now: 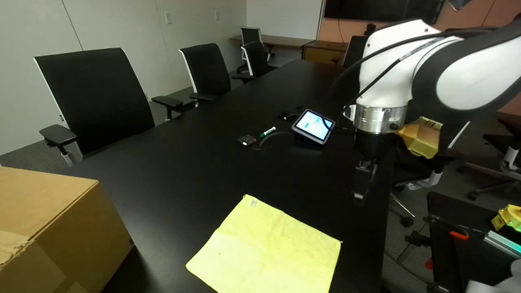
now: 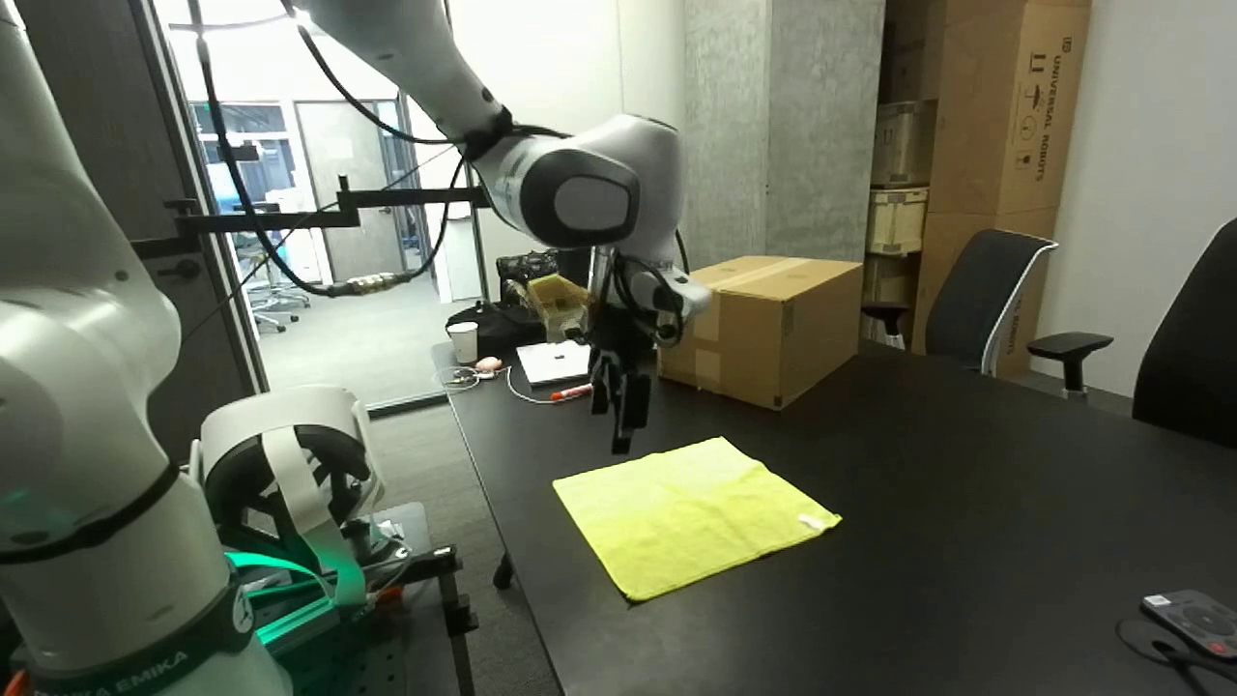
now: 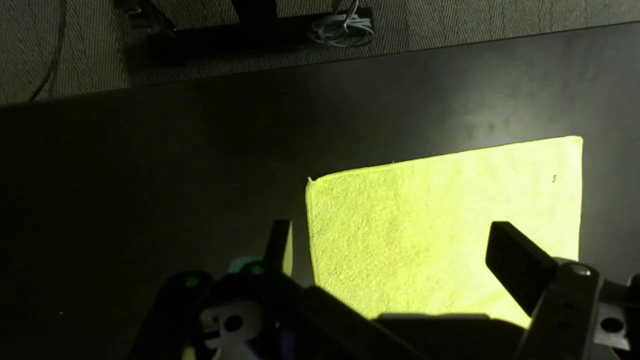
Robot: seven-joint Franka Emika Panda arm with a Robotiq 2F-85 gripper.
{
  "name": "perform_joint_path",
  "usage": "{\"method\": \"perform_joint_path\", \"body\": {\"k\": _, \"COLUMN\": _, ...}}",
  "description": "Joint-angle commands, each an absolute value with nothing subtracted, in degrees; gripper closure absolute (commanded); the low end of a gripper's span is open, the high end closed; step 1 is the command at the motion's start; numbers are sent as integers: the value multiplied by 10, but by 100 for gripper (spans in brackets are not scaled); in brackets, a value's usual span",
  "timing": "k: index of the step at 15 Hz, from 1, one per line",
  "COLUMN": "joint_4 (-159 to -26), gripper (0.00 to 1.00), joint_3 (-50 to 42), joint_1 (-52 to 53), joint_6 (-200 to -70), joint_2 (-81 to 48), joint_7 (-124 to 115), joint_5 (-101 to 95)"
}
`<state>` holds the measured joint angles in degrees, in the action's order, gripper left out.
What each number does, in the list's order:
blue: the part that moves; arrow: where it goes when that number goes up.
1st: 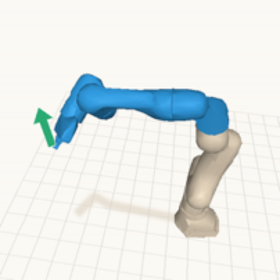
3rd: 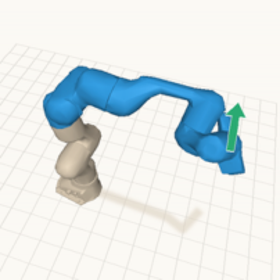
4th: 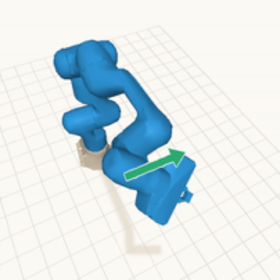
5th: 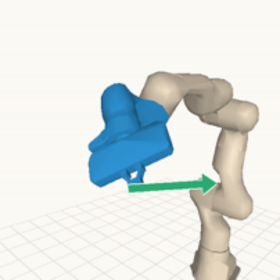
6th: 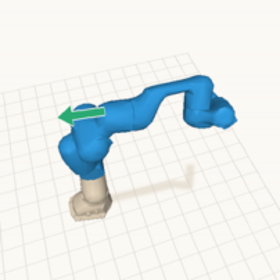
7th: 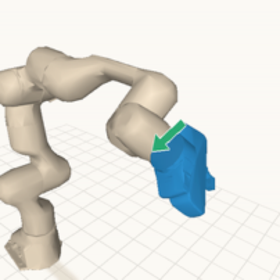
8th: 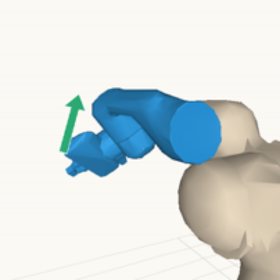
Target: Fold the towel on the table
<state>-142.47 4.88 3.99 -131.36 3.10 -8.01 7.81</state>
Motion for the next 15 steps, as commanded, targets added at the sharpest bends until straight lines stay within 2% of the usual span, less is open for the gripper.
{"method": "perform_joint_path", "body": {"k": 1, "joint_4": -1408, "gripper": 0, "joint_3": 46, "joint_1": 41, "joint_6": -1380, "joint_2": -56, "joint_7": -41, "joint_5": 89}}
{"method": "perform_joint_path", "body": {"k": 15, "joint_4": -1285, "gripper": 0, "joint_3": 66, "joint_1": 7, "joint_6": -1503, "joint_2": -315, "joint_7": 13, "joint_5": 108}}
